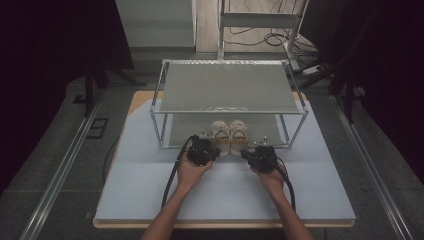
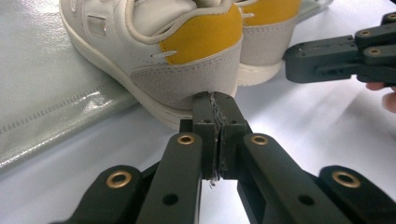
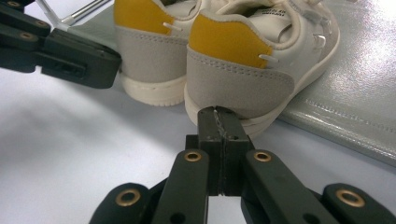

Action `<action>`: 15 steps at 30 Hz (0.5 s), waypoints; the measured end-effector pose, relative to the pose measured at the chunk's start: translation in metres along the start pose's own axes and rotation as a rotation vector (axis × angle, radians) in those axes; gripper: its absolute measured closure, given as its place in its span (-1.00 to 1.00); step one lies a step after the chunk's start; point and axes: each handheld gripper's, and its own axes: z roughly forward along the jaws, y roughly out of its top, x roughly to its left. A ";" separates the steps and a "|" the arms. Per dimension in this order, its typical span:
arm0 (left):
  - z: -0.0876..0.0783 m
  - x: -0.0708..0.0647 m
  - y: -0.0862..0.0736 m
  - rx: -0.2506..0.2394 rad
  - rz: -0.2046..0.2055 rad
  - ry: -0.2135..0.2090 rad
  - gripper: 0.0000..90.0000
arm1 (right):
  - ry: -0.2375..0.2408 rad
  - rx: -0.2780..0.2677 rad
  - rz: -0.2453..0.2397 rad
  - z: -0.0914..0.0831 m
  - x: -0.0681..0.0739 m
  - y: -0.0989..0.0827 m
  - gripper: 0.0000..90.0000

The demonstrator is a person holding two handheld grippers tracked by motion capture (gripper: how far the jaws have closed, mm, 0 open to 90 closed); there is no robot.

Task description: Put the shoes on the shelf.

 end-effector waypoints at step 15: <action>0.012 0.010 0.013 0.016 -0.040 0.025 0.95 | 0.002 -0.001 -0.002 0.002 0.000 0.001 0.99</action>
